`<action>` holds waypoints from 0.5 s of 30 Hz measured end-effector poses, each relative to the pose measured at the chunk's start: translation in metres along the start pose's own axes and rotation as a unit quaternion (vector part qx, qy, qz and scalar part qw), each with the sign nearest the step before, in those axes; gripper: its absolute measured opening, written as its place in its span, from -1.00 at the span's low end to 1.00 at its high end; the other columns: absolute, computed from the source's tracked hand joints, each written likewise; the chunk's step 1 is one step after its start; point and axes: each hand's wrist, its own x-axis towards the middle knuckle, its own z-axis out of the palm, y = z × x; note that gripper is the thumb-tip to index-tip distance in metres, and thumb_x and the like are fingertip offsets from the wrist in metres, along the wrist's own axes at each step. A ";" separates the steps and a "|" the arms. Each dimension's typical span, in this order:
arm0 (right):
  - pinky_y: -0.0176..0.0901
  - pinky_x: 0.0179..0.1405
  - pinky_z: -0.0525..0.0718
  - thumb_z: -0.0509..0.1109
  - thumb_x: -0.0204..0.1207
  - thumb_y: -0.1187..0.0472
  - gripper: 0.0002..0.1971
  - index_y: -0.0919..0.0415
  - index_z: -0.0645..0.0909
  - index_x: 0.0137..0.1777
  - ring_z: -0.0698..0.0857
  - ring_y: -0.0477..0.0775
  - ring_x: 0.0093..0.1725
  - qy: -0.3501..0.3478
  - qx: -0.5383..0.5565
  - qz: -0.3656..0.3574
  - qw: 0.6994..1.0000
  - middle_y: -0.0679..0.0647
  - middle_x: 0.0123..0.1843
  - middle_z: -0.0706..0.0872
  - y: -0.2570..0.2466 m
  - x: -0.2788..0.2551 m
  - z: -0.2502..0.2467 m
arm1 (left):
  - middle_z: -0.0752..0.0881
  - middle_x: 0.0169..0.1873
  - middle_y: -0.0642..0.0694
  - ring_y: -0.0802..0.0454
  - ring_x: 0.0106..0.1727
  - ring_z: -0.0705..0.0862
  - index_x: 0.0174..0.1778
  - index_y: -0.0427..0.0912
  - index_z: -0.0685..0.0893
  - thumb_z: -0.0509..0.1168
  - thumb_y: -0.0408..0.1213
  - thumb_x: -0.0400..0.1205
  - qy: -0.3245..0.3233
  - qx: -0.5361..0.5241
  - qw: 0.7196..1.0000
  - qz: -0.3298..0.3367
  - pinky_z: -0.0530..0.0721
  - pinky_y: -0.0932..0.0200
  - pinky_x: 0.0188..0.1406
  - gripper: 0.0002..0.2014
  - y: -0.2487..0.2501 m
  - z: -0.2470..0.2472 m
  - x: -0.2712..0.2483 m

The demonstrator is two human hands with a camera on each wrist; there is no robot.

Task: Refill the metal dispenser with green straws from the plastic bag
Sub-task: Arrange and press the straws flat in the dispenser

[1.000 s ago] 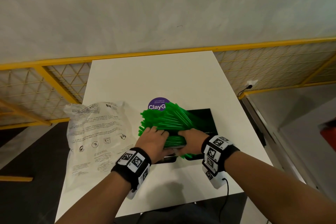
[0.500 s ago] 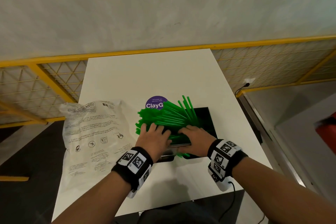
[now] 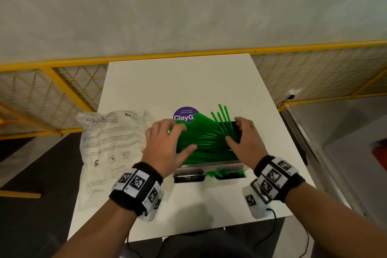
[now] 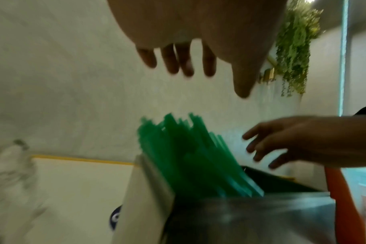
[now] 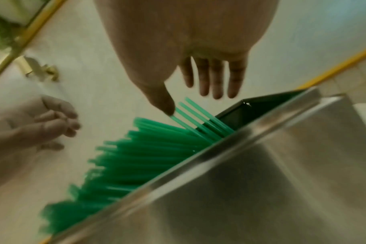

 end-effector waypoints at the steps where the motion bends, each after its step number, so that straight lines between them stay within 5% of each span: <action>1: -0.04 0.37 0.51 0.42 0.52 0.14 -0.32 0.23 0.19 0.57 0.47 0.11 0.39 -0.032 -0.014 0.035 0.999 0.17 0.44 0.41 -0.001 0.006 0.003 | 0.35 0.44 -0.20 -0.08 0.43 0.22 0.45 0.07 0.33 0.20 0.31 0.48 -0.077 0.027 0.997 -0.017 0.35 -0.15 0.26 -0.34 0.006 0.000 0.006; 3: 0.06 0.48 0.43 0.40 0.53 0.11 -0.22 0.22 0.05 0.64 0.38 0.18 0.51 -0.100 -0.070 0.049 0.991 0.20 0.56 0.32 -0.002 0.012 0.014 | -0.18 0.64 -0.16 -0.22 0.63 -0.13 0.64 0.06 -0.16 0.13 0.34 0.53 -0.195 0.072 0.977 -0.053 0.08 -0.23 0.53 -0.11 0.011 0.009 0.012; 5: 0.14 0.50 0.40 0.40 0.52 0.08 -0.18 0.20 0.01 0.66 0.36 0.21 0.52 -0.143 -0.088 0.024 0.986 0.22 0.57 0.32 -0.004 0.011 0.028 | -0.31 0.63 -0.19 -0.27 0.64 -0.23 0.63 0.02 -0.32 0.09 0.34 0.56 -0.228 0.062 0.967 -0.097 0.03 -0.25 0.57 -0.07 0.012 0.024 0.011; 10: 0.20 0.43 0.43 0.36 0.53 0.03 -0.20 0.15 0.02 0.67 0.35 0.27 0.48 -0.196 -0.181 -0.030 0.963 0.19 0.51 0.29 -0.005 0.008 0.042 | -0.04 0.66 -0.15 -0.08 0.67 -0.08 0.66 -0.03 -0.02 0.04 0.23 0.63 -0.151 -0.136 0.969 -0.143 0.04 -0.07 0.60 -0.25 -0.001 0.039 0.001; 15: -0.04 0.49 0.40 0.44 0.45 0.22 -0.37 0.13 0.35 0.52 0.39 0.12 0.43 -0.141 -0.068 -0.083 0.984 0.10 0.42 0.37 -0.002 0.012 0.024 | 0.25 0.61 -0.02 0.23 0.60 0.11 0.56 0.06 0.31 -0.20 0.28 0.54 0.023 -0.356 0.911 -0.205 0.04 0.09 0.63 -0.30 -0.016 0.026 -0.007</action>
